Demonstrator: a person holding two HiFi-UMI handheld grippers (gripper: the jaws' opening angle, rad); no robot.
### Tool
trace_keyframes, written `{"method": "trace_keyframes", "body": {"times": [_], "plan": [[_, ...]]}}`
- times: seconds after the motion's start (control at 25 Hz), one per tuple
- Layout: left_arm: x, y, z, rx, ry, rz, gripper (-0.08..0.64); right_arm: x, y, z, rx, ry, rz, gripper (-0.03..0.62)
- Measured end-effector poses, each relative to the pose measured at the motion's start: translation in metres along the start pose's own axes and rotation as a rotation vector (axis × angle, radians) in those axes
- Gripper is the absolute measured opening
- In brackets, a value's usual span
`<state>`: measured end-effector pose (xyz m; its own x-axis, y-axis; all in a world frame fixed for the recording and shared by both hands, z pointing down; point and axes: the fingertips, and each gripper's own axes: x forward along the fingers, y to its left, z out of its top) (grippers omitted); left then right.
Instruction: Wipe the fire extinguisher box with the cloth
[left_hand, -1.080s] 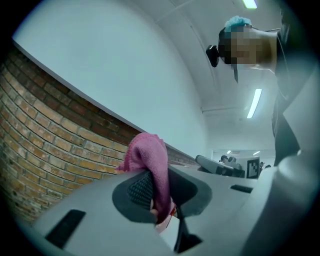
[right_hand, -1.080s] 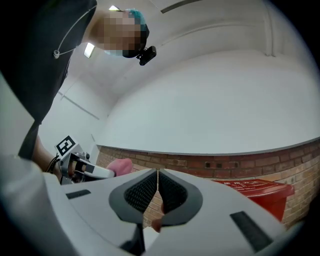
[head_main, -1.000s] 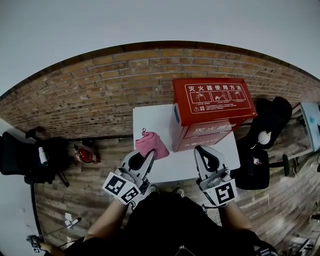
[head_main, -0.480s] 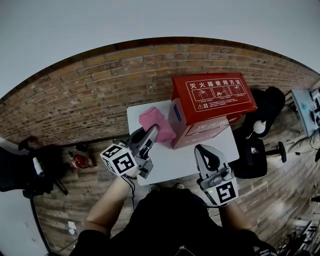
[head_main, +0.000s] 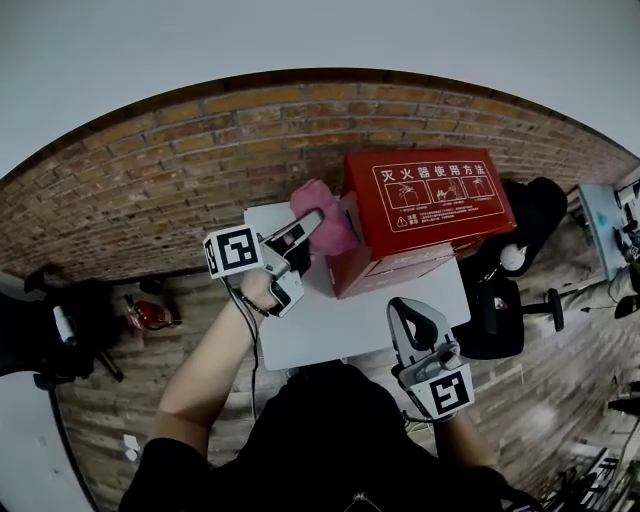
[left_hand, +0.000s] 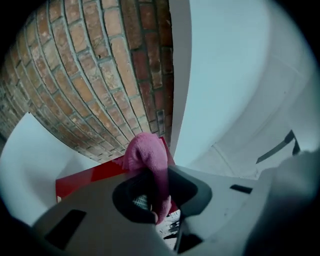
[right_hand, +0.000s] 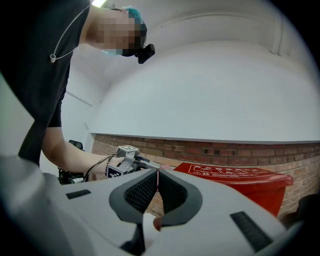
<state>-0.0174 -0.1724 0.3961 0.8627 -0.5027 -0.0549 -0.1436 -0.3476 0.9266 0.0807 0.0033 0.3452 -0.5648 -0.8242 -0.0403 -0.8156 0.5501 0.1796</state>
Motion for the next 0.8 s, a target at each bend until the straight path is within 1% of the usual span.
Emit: {"method": "trace_keyframes", "body": {"times": [0.32,0.48,0.6,0.8], "plan": [[0.048,0.004,0.0,-0.065,0.081,-0.019,0.084,0.01,-0.014,-0.01,0.026,0.006,0.19,0.026],[0.06,-0.001,0.0,-0.106,0.07,-0.054,0.083,0.009,-0.018,-0.021,0.044,0.017,0.305,0.026],[0.062,0.0,0.0,-0.16,0.053,-0.079,0.083,0.007,-0.02,-0.027,0.055,0.019,0.381,0.026],[0.063,0.002,0.0,-0.206,0.021,-0.122,0.083,0.004,-0.023,-0.023,0.069,-0.022,0.444,0.026]]}}
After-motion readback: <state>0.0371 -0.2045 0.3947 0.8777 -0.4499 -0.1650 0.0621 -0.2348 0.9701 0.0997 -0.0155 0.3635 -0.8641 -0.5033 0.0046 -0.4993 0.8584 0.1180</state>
